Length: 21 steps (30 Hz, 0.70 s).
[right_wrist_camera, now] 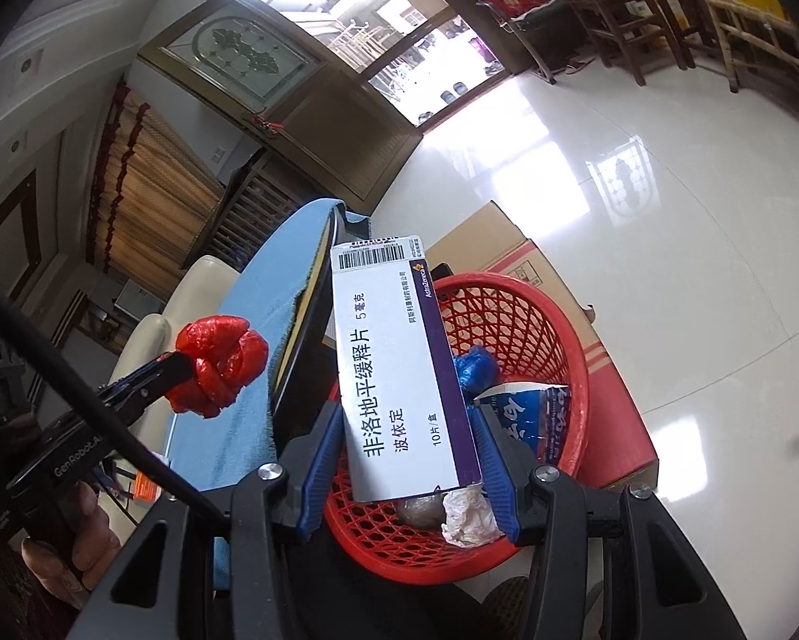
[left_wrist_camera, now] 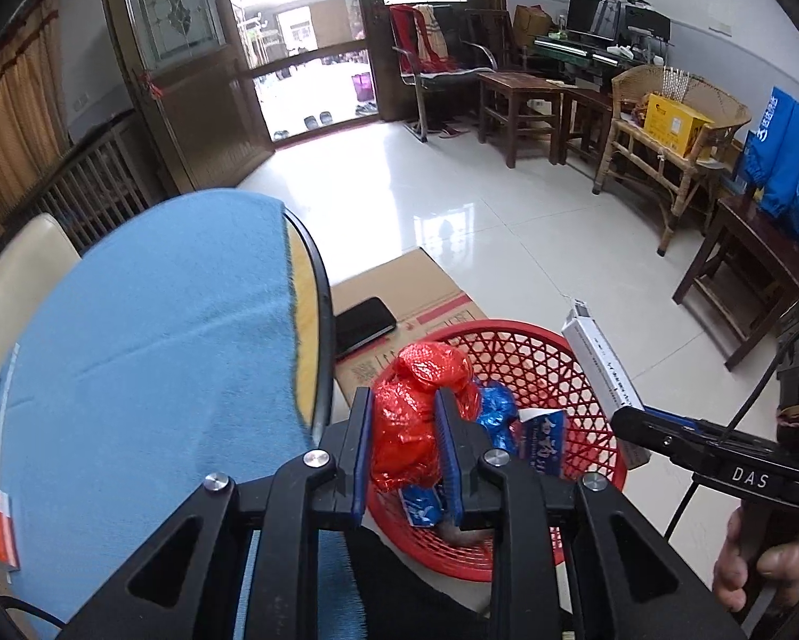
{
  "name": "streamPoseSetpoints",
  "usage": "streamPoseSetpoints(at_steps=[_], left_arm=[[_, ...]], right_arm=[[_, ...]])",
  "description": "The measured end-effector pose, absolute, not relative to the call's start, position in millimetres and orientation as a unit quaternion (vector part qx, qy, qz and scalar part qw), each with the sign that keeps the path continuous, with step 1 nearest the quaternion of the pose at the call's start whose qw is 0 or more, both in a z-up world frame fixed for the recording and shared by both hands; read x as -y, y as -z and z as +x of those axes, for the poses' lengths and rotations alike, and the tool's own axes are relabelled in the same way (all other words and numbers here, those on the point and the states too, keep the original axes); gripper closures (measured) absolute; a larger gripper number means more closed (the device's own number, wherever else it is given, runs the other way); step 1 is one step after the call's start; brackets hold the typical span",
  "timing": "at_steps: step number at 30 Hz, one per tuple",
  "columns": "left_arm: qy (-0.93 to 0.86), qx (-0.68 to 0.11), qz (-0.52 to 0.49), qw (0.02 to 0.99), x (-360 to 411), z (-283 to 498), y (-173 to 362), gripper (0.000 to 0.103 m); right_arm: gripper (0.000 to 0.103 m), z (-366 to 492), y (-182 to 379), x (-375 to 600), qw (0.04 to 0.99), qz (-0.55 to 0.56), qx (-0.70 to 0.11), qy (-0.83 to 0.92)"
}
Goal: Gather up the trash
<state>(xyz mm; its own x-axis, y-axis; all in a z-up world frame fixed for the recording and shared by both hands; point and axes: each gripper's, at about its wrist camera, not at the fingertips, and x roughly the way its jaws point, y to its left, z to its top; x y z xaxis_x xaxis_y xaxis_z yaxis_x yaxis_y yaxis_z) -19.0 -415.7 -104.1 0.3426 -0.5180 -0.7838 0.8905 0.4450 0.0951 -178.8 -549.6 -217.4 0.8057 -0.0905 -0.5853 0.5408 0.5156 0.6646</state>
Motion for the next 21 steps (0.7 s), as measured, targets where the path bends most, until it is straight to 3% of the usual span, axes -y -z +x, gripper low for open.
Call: streamPoseSetpoints(at_steps=[2,5,6,12,21], left_arm=[[0.461,-0.365,0.260,0.766,417.2,-15.8,111.5,0.074],[0.458,-0.372,0.256,0.766,414.4,-12.0,119.6,0.051],[0.453,-0.364,0.259,0.771,411.9,-13.0,119.6,0.048],[0.405,-0.306,0.303,0.807,382.1,-13.8,98.9,0.039],[0.291,-0.259,0.273,0.879,288.6,21.3,39.4,0.028]], right_arm=[[0.049,-179.4,222.7,552.3,0.828,0.468,-0.247,0.187],[0.048,-179.6,231.5,555.8,0.815,0.486,-0.250,0.189],[0.042,-178.8,235.4,557.2,0.809,0.496,-0.254,0.186],[0.039,-173.4,231.0,550.6,0.811,0.492,-0.265,0.172],[0.039,-134.3,149.1,490.0,0.884,0.349,-0.272,0.149]])
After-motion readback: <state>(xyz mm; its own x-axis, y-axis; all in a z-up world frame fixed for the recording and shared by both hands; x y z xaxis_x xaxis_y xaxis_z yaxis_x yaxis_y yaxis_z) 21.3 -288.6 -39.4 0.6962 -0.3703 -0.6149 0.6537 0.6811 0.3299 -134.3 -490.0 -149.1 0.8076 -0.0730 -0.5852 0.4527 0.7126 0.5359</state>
